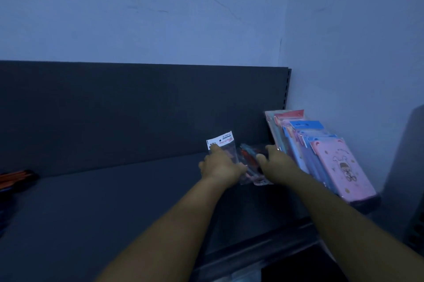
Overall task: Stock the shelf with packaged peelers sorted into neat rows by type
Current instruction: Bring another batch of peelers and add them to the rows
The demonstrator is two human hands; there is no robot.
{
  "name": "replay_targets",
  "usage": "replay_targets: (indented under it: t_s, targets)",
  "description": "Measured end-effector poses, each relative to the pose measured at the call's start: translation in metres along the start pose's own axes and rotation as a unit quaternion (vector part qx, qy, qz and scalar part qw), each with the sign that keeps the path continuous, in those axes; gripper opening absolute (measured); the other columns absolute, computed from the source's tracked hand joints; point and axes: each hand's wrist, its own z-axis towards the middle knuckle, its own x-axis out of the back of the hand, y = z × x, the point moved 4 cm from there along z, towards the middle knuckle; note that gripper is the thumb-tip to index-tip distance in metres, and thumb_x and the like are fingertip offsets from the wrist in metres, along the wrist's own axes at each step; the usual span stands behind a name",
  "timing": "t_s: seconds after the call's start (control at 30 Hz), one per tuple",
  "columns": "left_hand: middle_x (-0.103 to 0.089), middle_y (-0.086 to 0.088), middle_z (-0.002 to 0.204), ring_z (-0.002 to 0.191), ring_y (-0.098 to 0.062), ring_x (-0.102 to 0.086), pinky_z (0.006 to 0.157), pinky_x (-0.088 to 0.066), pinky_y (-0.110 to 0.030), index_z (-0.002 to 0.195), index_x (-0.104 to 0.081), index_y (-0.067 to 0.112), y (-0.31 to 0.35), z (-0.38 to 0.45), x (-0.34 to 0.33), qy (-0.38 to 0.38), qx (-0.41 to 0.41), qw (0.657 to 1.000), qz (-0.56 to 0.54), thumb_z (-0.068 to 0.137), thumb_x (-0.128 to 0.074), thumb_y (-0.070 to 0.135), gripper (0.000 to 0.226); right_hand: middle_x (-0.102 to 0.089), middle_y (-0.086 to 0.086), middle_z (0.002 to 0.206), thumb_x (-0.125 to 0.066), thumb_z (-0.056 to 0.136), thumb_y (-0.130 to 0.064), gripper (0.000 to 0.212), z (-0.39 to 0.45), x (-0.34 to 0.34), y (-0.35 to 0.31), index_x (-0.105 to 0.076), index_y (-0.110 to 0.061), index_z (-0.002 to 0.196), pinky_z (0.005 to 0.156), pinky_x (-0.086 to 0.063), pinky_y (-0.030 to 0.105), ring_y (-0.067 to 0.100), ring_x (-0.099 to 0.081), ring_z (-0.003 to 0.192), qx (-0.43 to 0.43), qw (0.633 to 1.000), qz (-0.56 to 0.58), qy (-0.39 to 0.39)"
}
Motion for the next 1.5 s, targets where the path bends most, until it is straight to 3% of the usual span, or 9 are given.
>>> replay_targets:
  t_s: [0.27, 0.4, 0.53, 0.7, 0.9, 1.0, 1.2, 1.33, 1.5]
  targets:
    - [-0.054, -0.01, 0.13, 0.125, -0.03, -0.039, 0.101, -0.028, -0.032, 0.134, -0.036, 0.01, -0.009, 0.036, -0.026, -0.062, -0.033, 0.997, 0.033, 0.094, -0.045, 0.034, 0.047, -0.061, 0.015, 0.107, -0.055, 0.086, -0.024, 0.024, 0.027, -0.019, 0.001, -0.056, -0.007, 0.104, 0.071, -0.039, 0.027, 0.024, -0.055, 0.088, -0.059, 0.996, 0.057, -0.036]
    - [-0.055, -0.012, 0.13, 0.124, -0.032, -0.043, 0.101, -0.038, -0.035, 0.144, -0.025, 0.008, -0.016, 0.045, -0.029, -0.075, -0.017, 0.997, 0.02, 0.089, -0.054, 0.03, 0.066, -0.052, 0.01, 0.062, -0.068, 0.076, -0.012, 0.024, 0.02, -0.017, -0.011, -0.049, -0.007, 0.062, 0.044, -0.034, 0.021, 0.017, -0.048, 0.051, -0.075, 0.993, 0.073, -0.063]
    - [-0.062, -0.012, 0.12, 0.107, -0.028, -0.06, 0.092, -0.05, -0.037, 0.131, -0.045, 0.012, -0.017, 0.044, -0.023, -0.072, -0.003, 0.996, -0.051, 0.08, -0.066, 0.018, 0.056, -0.053, 0.007, 0.062, -0.07, 0.077, -0.012, 0.023, 0.01, -0.019, -0.021, -0.052, -0.006, 0.064, 0.037, -0.033, 0.017, 0.012, -0.048, 0.05, -0.078, 0.99, 0.065, -0.093]
    - [-0.065, -0.012, 0.107, 0.09, -0.022, -0.063, 0.08, -0.054, -0.032, 0.109, -0.051, 0.01, -0.022, 0.027, -0.012, -0.058, 0.038, 0.974, -0.216, 0.082, -0.064, 0.002, 0.031, -0.063, 0.013, 0.076, -0.067, 0.079, -0.006, 0.008, -0.009, -0.022, -0.023, -0.065, 0.0, 0.084, 0.049, -0.042, 0.023, 0.017, -0.054, 0.057, -0.062, 0.98, 0.168, -0.082]
    - [-0.061, -0.015, 0.105, 0.086, -0.03, -0.067, 0.072, -0.059, -0.039, 0.124, -0.038, 0.013, -0.013, -0.019, 0.006, -0.05, 0.068, 0.945, -0.315, 0.078, -0.064, -0.009, 0.057, -0.064, 0.009, 0.078, -0.056, 0.08, 0.005, 0.018, -0.048, -0.014, -0.031, -0.062, -0.011, 0.085, 0.061, -0.051, 0.03, 0.017, -0.058, 0.065, -0.005, 0.949, 0.314, -0.006]
    - [-0.067, -0.02, 0.089, 0.066, -0.031, -0.066, 0.072, -0.057, -0.047, 0.096, -0.056, 0.002, -0.009, -0.046, 0.013, -0.061, 0.075, 0.927, -0.362, 0.081, -0.059, -0.013, 0.021, -0.066, 0.013, 0.08, -0.052, 0.084, 0.005, 0.022, -0.073, -0.006, -0.032, -0.064, -0.007, 0.098, 0.055, -0.052, 0.027, 0.02, -0.059, 0.062, 0.022, 0.925, 0.379, 0.0]
    - [-0.07, -0.016, 0.087, 0.063, -0.024, -0.065, 0.071, -0.059, -0.038, 0.095, -0.063, 0.005, -0.002, -0.104, 0.024, -0.076, 0.04, 0.915, -0.393, 0.084, -0.063, -0.005, 0.015, -0.069, 0.01, 0.079, -0.053, 0.086, 0.001, 0.022, -0.133, 0.016, -0.027, -0.064, -0.016, 0.093, 0.061, -0.056, 0.036, 0.022, -0.062, 0.065, 0.053, 0.903, 0.423, 0.046]
    - [-0.065, -0.013, 0.076, 0.048, -0.017, -0.059, 0.046, -0.052, -0.023, 0.095, -0.059, 0.003, 0.005, -0.152, 0.026, -0.098, 0.007, 0.915, -0.391, 0.086, -0.06, -0.005, 0.012, -0.068, 0.005, 0.079, -0.053, 0.084, 0.0, 0.022, -0.187, 0.033, -0.015, -0.063, -0.017, 0.094, 0.053, -0.051, 0.02, 0.016, -0.06, 0.064, 0.046, 0.909, 0.403, 0.094]
    - [-0.066, -0.012, 0.081, 0.068, -0.025, -0.062, 0.074, -0.056, -0.042, 0.096, -0.058, 0.006, 0.003, -0.226, 0.022, -0.153, -0.022, 0.915, -0.373, 0.088, -0.06, 0.001, 0.009, -0.069, 0.003, 0.088, -0.053, 0.086, -0.005, 0.022, -0.27, 0.052, 0.01, -0.062, -0.018, 0.102, 0.068, -0.057, 0.028, 0.019, -0.066, 0.078, 0.005, 0.919, 0.371, 0.135]
